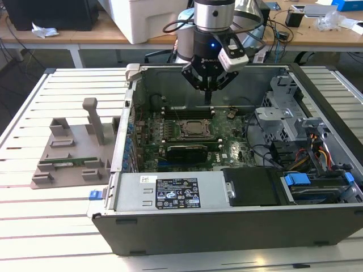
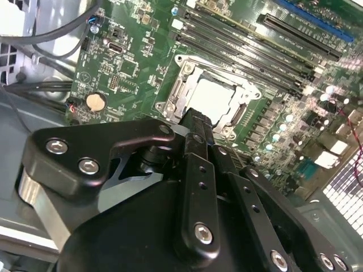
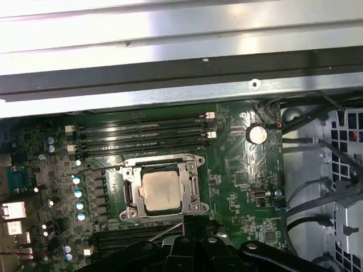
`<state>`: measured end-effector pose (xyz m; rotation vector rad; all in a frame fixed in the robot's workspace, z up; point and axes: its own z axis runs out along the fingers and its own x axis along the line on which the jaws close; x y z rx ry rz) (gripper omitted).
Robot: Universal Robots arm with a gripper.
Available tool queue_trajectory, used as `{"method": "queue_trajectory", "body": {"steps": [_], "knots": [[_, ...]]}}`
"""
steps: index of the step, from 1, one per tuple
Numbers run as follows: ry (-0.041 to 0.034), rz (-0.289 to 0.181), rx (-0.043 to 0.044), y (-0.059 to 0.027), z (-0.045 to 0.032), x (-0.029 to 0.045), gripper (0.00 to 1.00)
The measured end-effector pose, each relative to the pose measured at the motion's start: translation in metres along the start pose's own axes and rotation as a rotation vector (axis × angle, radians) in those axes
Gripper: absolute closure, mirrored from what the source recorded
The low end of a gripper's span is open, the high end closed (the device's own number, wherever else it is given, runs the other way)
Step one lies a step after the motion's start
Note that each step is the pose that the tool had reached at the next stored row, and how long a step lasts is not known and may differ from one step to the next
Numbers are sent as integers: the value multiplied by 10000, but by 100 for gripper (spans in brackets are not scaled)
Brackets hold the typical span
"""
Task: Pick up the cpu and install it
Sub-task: 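Install the first cpu locking lever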
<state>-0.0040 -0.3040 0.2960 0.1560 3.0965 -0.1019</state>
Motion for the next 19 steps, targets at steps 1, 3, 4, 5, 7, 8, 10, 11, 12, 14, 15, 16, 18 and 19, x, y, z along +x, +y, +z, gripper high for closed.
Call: {"method": "queue_trajectory", "body": {"steps": [1,3,4,5,7,8,10,11,12,14,15,16,18,19], "knots": [[-5,-73,-3,0,0,0,89],[-22,-349,-15,0,0,0,89],[-34,-537,-23,0,0,0,89],[-40,-635,-28,0,0,0,89],[-52,-812,-35,0,0,0,89],[-57,-895,-41,0,0,0,89],[-60,-993,-123,-1,0,0,89],[-50,-992,-324,0,0,0,89],[-43,-989,-455,0,0,0,89],[-37,-1023,-615,0,0,1,89],[-44,-1264,-626,0,0,1,89],[-56,-1608,-640,0,0,0,89],[236,-1700,-640,2,4,-22,89],[547,-1712,-633,4,6,-39,89]]}}
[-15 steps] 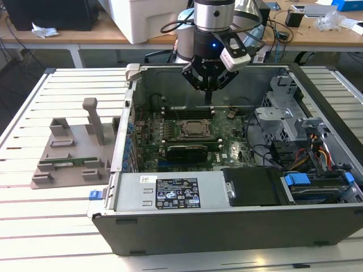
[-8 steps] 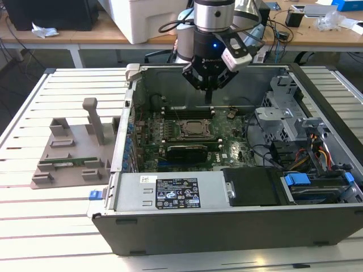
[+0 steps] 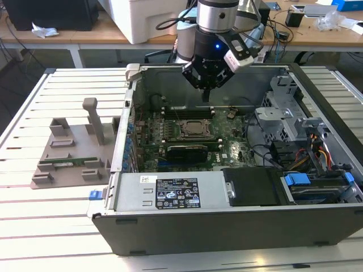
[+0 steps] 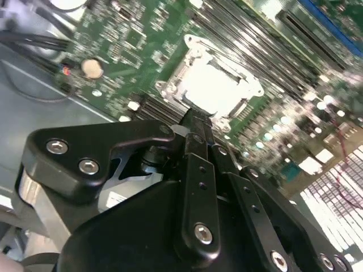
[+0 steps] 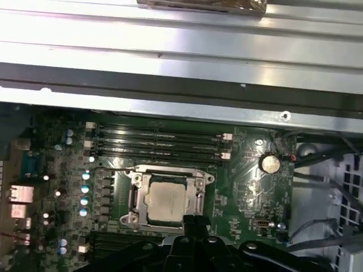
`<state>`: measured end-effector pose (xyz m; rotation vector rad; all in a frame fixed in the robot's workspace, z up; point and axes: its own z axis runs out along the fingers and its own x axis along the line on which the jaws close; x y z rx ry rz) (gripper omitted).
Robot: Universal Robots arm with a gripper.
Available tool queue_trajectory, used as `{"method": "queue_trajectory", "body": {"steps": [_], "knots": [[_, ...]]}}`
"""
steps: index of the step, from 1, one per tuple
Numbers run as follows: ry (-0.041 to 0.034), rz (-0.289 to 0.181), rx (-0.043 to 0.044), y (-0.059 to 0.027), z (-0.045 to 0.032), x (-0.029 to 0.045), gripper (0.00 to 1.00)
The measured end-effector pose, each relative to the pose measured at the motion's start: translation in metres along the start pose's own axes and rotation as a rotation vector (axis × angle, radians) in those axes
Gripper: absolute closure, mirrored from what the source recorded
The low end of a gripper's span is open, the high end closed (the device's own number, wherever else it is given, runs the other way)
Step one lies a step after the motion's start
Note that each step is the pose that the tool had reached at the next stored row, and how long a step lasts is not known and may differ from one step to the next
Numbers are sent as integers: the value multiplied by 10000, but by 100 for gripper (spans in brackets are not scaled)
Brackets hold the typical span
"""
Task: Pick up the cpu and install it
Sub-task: 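Install the first cpu locking lever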
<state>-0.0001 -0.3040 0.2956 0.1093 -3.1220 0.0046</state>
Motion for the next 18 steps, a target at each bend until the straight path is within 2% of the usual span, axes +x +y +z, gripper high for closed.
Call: {"method": "queue_trajectory", "body": {"steps": [4,10,18], "knots": [[4,2,3,1,1,15,89],[2,2,2,16,5,220,89],[3,0,3,24,7,345,89]]}}
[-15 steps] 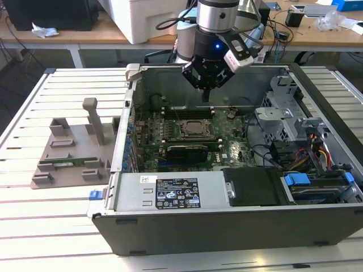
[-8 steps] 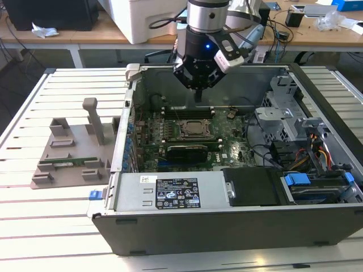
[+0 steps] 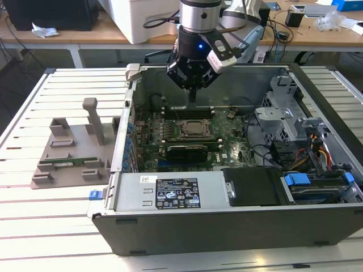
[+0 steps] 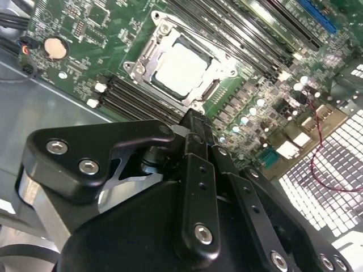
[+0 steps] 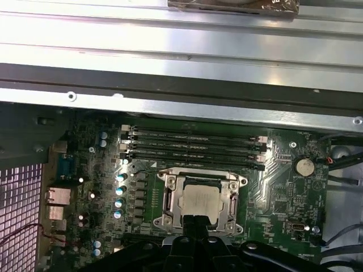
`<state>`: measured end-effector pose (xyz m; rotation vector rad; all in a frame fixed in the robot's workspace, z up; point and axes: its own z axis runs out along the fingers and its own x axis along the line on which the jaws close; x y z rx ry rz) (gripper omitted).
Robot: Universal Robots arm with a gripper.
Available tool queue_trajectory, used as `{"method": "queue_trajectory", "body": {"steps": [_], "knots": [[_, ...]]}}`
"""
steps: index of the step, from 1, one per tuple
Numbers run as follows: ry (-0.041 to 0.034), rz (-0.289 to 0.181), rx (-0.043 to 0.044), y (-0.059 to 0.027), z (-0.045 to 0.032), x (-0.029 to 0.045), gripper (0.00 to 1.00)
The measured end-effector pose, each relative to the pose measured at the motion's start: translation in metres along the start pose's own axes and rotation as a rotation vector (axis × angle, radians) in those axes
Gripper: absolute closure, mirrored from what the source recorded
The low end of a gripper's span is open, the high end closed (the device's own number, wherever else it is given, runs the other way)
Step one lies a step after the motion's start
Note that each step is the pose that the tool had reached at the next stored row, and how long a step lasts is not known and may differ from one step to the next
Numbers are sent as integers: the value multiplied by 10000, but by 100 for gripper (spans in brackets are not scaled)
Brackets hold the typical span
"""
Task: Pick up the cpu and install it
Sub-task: 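Install the first cpu locking lever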
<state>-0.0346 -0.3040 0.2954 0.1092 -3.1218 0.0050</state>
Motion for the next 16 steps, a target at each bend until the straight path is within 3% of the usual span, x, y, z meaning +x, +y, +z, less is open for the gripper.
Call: {"method": "queue_trajectory", "body": {"steps": [16], "knots": [[0,1,0,29,21,233,89]]}}
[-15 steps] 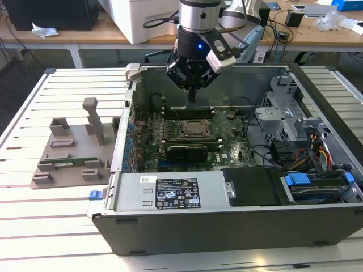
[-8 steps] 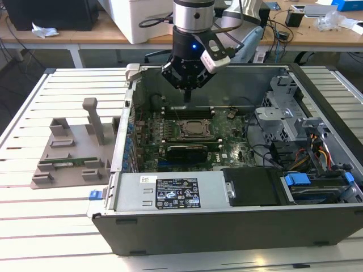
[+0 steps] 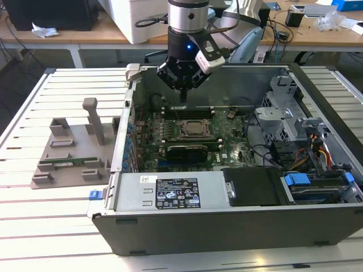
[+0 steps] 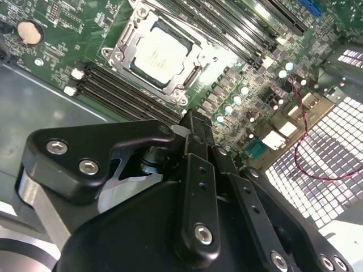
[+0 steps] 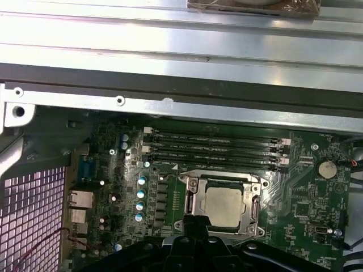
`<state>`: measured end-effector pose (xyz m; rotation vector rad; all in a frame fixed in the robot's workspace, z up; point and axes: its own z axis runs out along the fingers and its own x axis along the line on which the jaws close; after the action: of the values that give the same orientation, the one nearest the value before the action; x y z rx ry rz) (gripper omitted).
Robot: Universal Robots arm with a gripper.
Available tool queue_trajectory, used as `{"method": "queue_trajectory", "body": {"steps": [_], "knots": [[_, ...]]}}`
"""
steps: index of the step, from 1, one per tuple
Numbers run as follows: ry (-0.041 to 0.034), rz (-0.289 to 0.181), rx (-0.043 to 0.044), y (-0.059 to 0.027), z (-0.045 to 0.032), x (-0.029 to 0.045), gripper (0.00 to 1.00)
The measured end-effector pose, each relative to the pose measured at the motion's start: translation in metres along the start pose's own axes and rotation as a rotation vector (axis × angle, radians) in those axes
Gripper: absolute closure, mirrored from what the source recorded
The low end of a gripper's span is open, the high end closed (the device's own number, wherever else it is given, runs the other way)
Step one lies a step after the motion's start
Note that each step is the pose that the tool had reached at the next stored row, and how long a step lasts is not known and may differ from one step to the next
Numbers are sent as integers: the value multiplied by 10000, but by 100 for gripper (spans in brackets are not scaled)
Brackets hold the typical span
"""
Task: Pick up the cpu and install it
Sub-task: 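Install the first cpu locking lever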
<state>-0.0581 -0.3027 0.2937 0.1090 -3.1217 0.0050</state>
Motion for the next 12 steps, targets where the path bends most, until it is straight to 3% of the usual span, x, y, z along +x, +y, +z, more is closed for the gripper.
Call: {"method": "queue_trajectory", "body": {"steps": [5,12], "knots": [[0,-2,1,89,22,129,89],[-1,0,-1,240,114,309,89]]}}
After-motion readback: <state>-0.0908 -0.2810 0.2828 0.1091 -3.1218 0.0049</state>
